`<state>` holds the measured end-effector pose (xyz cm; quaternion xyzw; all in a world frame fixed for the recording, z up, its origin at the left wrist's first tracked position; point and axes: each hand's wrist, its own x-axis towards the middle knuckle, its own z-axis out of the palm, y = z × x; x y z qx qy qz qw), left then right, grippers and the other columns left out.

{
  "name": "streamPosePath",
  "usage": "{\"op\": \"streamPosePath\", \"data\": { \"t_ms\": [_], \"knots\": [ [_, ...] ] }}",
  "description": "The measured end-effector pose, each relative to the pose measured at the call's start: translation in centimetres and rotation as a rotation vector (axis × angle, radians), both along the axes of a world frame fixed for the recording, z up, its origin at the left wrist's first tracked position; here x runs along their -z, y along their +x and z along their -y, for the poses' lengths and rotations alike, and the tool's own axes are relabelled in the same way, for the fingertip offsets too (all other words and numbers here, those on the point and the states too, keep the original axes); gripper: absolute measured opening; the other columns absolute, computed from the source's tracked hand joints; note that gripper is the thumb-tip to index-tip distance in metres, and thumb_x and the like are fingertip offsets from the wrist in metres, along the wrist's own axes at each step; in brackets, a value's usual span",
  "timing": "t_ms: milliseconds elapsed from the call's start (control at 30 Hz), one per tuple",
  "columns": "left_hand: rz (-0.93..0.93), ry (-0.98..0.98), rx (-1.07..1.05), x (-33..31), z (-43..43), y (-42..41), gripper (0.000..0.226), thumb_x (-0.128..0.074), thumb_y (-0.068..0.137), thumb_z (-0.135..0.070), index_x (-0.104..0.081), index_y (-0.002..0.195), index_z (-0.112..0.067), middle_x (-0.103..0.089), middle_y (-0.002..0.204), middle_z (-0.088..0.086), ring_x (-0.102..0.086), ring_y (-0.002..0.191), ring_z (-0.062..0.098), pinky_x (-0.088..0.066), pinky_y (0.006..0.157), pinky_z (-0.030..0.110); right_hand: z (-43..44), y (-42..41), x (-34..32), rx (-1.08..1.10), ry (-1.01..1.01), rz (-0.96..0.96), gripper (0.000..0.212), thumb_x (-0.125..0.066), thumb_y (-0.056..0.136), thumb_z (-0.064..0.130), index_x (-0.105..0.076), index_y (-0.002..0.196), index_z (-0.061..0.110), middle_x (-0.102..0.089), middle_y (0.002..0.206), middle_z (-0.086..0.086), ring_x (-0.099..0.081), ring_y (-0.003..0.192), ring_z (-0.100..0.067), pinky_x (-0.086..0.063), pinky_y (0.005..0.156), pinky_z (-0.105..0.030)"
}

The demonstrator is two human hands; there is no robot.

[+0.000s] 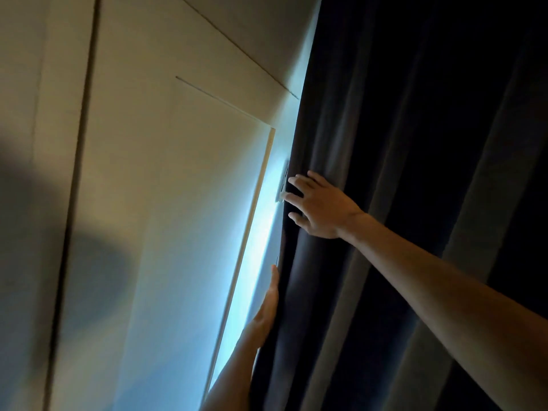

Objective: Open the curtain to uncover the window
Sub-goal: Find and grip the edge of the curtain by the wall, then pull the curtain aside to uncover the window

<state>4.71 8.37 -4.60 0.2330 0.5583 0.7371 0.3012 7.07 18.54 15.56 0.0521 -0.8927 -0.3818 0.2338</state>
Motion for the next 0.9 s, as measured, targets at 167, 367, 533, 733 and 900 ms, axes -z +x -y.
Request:
{"op": "streamPosePath", "data": {
  "t_ms": [167, 367, 533, 733, 900],
  "knots": [
    [-0.145, -0.054, 0.049, -0.9, 1.1, 0.0, 0.066, -0.006, 0.09, -0.065, -0.052, 0.123, -0.032, -0.065, 0.104, -0.007, -0.067, 0.078, -0.006, -0.048, 0.059, 0.006, 0.4, 1.2, -0.6, -0.006, 0.054, -0.005, 0.048, -0.044, 0.098, 0.046, -0.053, 0.139, 0.022, -0.043, 0.147, -0.02, -0.034, 0.142, -0.03, -0.009, 0.124, -0.039],
    [-0.272, -0.098, -0.052, -0.2, 1.5, 1.0, 0.088, -0.002, 0.081, -0.074, -0.066, 0.117, -0.024, -0.07, 0.116, 0.011, -0.067, 0.104, 0.022, -0.041, 0.107, 0.044, 1.8, 2.6, -1.8, -0.029, 0.141, -0.018, 0.043, -0.045, 0.097, 0.045, -0.069, 0.119, 0.017, -0.061, 0.122, -0.016, -0.053, 0.122, -0.032, -0.025, 0.12, -0.041],
    [-0.299, -0.119, -0.148, -0.3, 1.6, 2.9, 0.087, -0.002, 0.081, -0.073, -0.069, 0.103, -0.022, -0.071, 0.112, 0.012, -0.067, 0.1, 0.021, -0.041, 0.106, 0.037, 3.1, 4.3, -2.9, -0.038, 0.166, -0.012, 0.044, -0.044, 0.096, 0.045, -0.074, 0.095, 0.013, -0.069, 0.103, -0.014, -0.059, 0.105, -0.031, -0.034, 0.11, -0.042],
    [-0.362, -0.197, -0.11, -0.6, 0.9, 4.7, 0.083, -0.002, 0.082, -0.071, -0.065, 0.103, -0.02, -0.067, 0.111, 0.014, -0.064, 0.1, 0.022, -0.044, 0.098, 0.034, 0.3, 8.8, -3.0, -0.039, 0.139, -0.065, 0.051, -0.04, 0.098, 0.045, -0.073, 0.076, 0.014, -0.071, 0.084, -0.005, -0.059, 0.088, -0.022, -0.033, 0.107, -0.036],
    [-0.382, -0.127, -0.013, -0.5, -2.1, 8.0, 0.096, -0.007, 0.069, -0.087, -0.071, 0.105, -0.025, -0.073, 0.108, 0.007, -0.067, 0.102, 0.013, -0.05, 0.097, 0.035, -2.0, 13.3, -3.8, 0.01, 0.188, -0.068, 0.05, -0.04, 0.096, 0.041, -0.066, 0.063, 0.014, -0.07, 0.069, -0.005, -0.061, 0.075, -0.024, -0.036, 0.098, -0.038]
  ]
}}
